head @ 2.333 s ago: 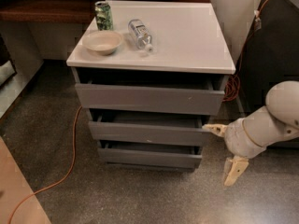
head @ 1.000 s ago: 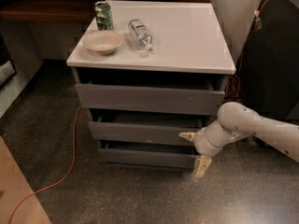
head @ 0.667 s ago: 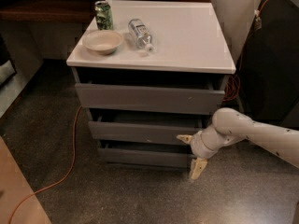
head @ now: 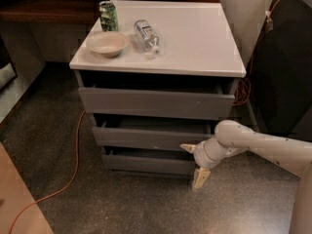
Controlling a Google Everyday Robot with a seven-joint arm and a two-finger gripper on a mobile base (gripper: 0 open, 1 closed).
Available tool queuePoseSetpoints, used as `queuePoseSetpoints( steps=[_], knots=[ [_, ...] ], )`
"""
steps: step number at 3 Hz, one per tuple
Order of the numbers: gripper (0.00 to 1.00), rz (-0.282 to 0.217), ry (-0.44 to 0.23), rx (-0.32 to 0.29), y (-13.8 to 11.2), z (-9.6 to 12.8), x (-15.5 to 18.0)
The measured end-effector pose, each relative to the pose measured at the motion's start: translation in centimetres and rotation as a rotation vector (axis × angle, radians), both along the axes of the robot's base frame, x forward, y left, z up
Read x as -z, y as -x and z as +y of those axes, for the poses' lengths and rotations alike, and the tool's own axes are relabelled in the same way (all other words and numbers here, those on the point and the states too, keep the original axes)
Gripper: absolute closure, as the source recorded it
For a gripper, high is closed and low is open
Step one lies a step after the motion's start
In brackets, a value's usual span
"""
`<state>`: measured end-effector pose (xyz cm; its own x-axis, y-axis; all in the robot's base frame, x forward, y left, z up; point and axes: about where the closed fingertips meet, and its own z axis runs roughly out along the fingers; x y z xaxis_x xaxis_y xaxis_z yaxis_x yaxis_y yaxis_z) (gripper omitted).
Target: Place blue plastic bottle into bottom drawer
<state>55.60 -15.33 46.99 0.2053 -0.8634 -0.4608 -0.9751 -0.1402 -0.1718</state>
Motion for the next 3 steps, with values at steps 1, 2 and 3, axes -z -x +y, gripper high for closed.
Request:
queuePoseSetpoints(
  steps=[1, 2, 3],
  knots=[
    [0.0, 0.01, -0.016, 0.018, -0.6, -0.2, 1.9],
    [0.0, 0.001, -0.049, 0.028, -1.9, -0.2, 5.0],
    [0.0, 0.003, -0.09, 0.023, -3.3, 0.0, 8.5]
  ],
)
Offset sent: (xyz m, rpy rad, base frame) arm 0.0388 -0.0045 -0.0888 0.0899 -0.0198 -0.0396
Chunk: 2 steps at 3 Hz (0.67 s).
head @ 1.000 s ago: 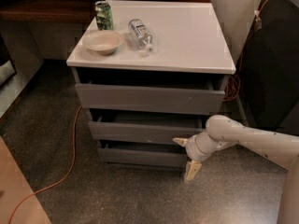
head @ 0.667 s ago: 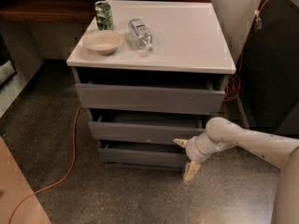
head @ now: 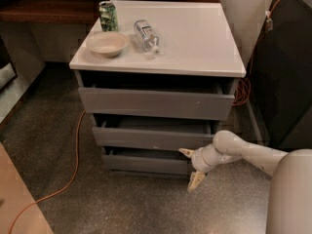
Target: Place blue plastic bottle into bottom drawer
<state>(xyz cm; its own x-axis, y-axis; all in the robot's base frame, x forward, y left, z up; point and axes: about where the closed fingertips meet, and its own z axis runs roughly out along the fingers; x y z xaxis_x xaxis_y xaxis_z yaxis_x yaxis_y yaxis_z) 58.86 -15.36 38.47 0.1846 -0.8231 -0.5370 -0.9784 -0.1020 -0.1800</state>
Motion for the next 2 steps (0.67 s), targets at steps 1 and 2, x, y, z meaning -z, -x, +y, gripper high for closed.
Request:
queuePoseSetpoints(
  steps=[1, 2],
  knots=[
    [0.0, 0.012, -0.009, -0.01, -1.6, -0.1, 4.5],
    [0.0, 0.024, 0.007, -0.006, -2.6, -0.3, 7.6]
  ],
)
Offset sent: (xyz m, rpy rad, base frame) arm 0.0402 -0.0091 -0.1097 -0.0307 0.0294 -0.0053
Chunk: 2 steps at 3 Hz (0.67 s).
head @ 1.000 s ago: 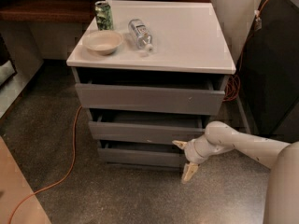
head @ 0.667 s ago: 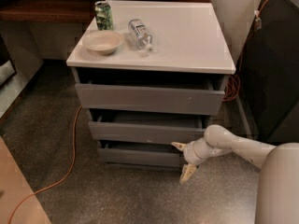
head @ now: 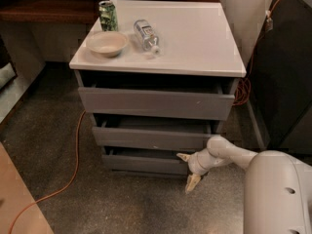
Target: Place blue plastic bottle into bottom drawer
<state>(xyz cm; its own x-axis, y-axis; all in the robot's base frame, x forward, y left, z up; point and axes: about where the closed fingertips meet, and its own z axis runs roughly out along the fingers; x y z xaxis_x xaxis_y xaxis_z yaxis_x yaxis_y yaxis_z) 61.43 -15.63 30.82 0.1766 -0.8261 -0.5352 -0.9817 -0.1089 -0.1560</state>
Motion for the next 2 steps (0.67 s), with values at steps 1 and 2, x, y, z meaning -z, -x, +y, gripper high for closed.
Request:
queuePoseSetpoints(
  steps=[1, 2],
  knots=[
    [0.0, 0.002, 0.013, 0.005, -1.0, 0.1, 2.9],
    [0.0, -0.024, 0.031, 0.005, -2.5, 0.3, 5.2]
  ],
)
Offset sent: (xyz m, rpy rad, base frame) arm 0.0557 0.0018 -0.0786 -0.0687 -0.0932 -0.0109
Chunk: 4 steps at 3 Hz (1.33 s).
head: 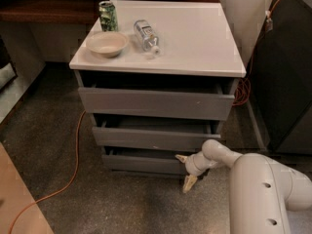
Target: Place blue plastic bottle into bottom drawer
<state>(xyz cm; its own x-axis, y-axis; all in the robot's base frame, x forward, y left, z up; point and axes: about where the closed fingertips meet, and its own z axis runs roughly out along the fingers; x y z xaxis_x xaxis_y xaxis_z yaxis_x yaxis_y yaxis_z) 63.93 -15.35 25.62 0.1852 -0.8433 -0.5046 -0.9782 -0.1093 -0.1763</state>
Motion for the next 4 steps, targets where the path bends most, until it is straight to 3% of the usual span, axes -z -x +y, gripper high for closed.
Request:
queuePoseSetpoints(
  steps=[2, 4],
  knots=[
    [0.0, -0.138, 0.052, 0.006, -4.0, 0.1, 3.6],
    [0.0, -0.205, 0.076, 0.049, -7.2, -0.5, 5.7]
  ],
)
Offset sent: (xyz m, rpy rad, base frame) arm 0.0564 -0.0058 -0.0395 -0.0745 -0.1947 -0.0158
